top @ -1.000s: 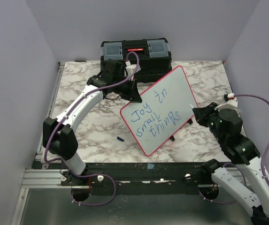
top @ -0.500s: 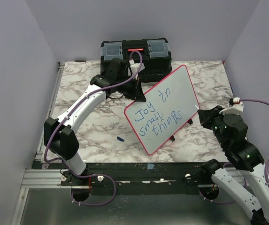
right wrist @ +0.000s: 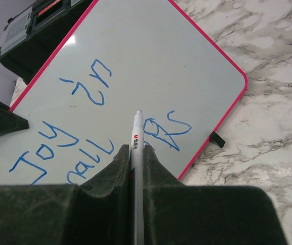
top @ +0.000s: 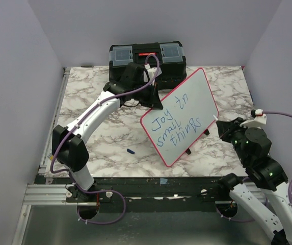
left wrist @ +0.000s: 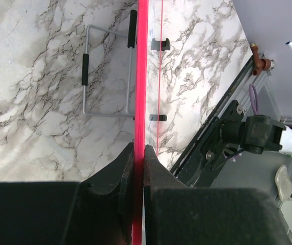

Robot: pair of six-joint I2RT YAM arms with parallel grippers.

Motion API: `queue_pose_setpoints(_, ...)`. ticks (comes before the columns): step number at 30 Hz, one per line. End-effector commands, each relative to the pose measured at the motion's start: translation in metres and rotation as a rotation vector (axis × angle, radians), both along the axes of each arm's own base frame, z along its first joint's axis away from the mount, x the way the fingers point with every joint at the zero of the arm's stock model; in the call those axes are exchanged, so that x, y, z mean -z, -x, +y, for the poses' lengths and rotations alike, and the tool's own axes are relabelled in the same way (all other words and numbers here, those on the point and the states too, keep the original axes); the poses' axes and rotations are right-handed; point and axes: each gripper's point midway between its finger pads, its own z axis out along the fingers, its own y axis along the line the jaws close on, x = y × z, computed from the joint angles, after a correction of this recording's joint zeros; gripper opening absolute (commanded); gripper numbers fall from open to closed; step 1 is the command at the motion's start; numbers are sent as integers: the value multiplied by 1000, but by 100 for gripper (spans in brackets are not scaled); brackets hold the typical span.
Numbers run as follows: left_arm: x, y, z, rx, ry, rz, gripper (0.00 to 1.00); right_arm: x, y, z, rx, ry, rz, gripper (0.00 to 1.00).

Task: Write a sentence on the whiteboard
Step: Put down the whiteboard on the whiteboard stand.

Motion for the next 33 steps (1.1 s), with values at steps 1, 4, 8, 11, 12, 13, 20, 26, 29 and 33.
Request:
queue_pose_setpoints(1,27,21,-13,39,-83,68,0,5,1,-4,9,27,1,1)
queue_pose_setpoints(4,33,28,-17,42,-96,80,0,3,3,-4,4,19,-14,1)
queue_pose_setpoints(8,48,40,-29,65,-110,119,0,0,4,-3,-3,11,-29,1)
queue_pose_setpoints(11,57,48,-38,84,-121,135,0,0,5,-3,-5,11,-34,1)
queue_pose_setpoints(12,57,50,-41,88,-119,138,0,0,5,-3,-7,11,-34,1)
queue_pose_setpoints(13,58,51,-42,91,-121,139,0,-1,5,-4,-6,9,-37,1)
queue_pose_setpoints(20,84,48,-30,63,-222,153,0,0,5,-3,-7,10,-38,1)
queue_pose_setpoints(26,103,46,-14,33,-285,142,0,2,4,-3,-3,15,-29,1)
queue_pose_setpoints(29,104,42,-12,24,-288,128,0,3,3,-3,-3,18,-24,1)
queue_pose_setpoints(33,106,38,-11,25,-291,107,5,4,2,-4,1,20,-21,1)
